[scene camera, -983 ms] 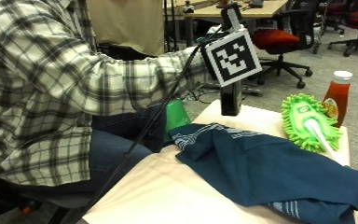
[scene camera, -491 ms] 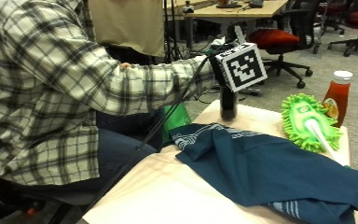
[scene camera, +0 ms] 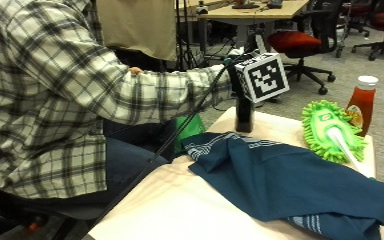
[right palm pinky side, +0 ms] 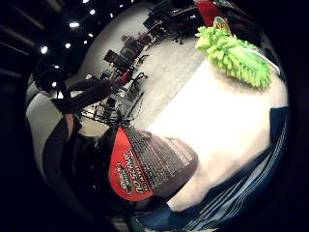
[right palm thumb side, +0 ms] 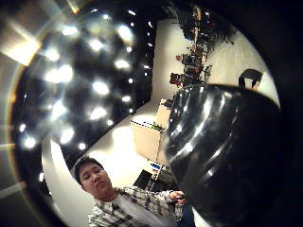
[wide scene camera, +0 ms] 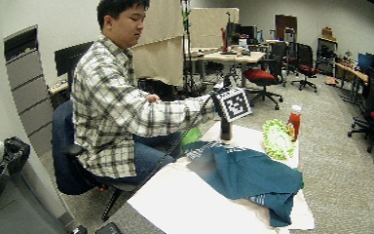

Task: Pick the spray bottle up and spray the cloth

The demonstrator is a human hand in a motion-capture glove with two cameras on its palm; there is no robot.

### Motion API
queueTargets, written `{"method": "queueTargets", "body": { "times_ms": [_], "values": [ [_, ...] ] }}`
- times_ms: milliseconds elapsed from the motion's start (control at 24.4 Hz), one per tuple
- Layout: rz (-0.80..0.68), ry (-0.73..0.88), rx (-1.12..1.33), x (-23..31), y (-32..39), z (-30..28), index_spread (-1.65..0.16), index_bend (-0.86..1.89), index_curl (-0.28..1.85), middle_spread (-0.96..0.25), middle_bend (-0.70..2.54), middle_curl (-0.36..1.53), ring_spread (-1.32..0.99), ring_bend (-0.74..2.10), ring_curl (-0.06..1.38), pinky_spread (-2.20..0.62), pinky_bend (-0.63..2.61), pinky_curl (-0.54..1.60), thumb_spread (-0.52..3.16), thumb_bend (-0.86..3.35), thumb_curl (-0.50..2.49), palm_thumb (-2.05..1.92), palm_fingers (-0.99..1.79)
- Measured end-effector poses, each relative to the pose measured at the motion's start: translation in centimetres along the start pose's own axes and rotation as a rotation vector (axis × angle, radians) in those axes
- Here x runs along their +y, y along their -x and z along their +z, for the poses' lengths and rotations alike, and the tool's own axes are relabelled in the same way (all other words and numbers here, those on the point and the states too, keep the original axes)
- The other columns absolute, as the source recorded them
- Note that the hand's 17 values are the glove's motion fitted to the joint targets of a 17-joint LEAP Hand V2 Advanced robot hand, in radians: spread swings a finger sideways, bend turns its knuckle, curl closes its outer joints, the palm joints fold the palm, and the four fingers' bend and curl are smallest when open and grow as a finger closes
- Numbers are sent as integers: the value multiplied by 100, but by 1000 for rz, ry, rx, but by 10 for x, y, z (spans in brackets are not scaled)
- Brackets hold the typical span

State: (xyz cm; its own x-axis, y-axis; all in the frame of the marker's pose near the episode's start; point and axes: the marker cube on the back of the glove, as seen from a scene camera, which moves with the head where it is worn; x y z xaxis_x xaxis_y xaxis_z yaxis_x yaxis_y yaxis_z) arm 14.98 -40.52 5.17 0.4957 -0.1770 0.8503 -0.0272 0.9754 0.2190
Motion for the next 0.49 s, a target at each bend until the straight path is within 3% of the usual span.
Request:
{"method": "queueTargets", "body": {
  "times_ms": [328,491],
  "values": [
    [42,123,-69,7,-3,-7,-25,41,57,-12,61,50,-21,54,45,-10,32,40,-2,-2,76,106,125],
    [58,178,-65,16,-11,-14,-26,28,55,-10,53,48,-17,52,45,1,27,38,15,-4,75,104,96]
  ]
}}
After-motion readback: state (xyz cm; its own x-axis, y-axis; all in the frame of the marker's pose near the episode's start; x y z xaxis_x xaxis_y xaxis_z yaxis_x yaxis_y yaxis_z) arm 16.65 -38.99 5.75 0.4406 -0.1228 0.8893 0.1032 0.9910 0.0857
